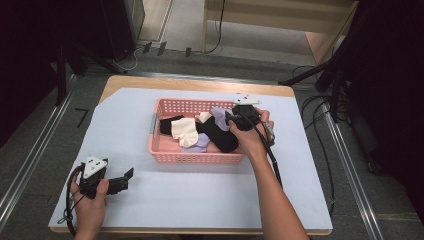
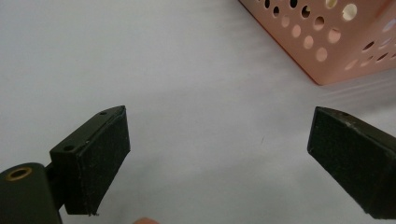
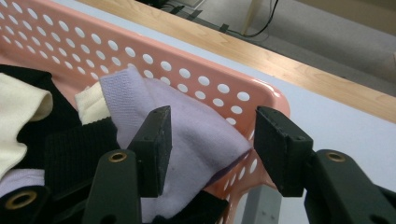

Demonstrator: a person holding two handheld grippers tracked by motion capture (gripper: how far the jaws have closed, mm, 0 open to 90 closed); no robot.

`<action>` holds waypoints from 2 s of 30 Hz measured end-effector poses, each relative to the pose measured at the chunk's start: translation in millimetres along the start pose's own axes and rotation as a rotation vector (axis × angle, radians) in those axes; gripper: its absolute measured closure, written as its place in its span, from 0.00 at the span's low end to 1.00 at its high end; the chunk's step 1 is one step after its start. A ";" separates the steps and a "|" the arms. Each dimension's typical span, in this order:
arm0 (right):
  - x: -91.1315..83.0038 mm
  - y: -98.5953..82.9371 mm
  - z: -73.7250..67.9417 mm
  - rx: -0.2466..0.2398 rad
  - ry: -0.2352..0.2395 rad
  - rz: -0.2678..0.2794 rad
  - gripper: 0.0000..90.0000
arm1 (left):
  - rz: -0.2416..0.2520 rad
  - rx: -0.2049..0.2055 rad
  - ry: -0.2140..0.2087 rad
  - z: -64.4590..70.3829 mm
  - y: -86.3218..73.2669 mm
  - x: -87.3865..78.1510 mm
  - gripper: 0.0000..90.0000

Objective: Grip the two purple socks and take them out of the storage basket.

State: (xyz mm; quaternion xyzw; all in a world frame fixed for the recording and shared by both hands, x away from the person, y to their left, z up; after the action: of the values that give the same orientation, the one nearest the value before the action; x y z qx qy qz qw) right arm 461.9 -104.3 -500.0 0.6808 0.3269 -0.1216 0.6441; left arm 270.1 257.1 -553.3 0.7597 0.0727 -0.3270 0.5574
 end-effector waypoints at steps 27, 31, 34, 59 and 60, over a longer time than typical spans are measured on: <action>22.1 -2.8 -8.7 -0.164 0.187 -0.099 0.48 | 0.012 -0.009 -0.009 -0.3 0.4 -0.4 0.07; 28.2 -5.4 -7.5 -0.184 0.167 -0.142 0.43 | 0.006 -0.004 -0.006 0.0 0.2 -0.5 0.07; 30.6 -7.3 -8.6 -0.247 0.137 -0.155 0.43 | 0.005 -0.002 -0.004 0.2 0.2 -0.2 0.07; 16.9 8.1 -30.3 -0.022 0.166 -0.198 0.48 | -0.004 -0.008 -0.010 0.2 -0.1 0.8 0.07; 20.1 6.2 -30.8 -0.008 0.128 -0.211 0.46 | -0.004 -0.007 -0.010 0.2 -0.1 0.7 0.07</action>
State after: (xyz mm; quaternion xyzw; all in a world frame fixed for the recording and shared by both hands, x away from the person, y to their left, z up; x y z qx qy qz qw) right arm 473.0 -68.7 -502.5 0.6465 0.4375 -0.1437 0.6082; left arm 270.4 256.8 -553.8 0.7558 0.0727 -0.3318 0.5598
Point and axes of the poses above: each handheld gripper's, and its own axes: x roughly forward along the jaws, y roughly out of its top, z roughly to its right, the point moved 8 cm from there along x, roughly forward along the jaws, and after that the axes turned 15 degrees about x, right-handed, at the moved point
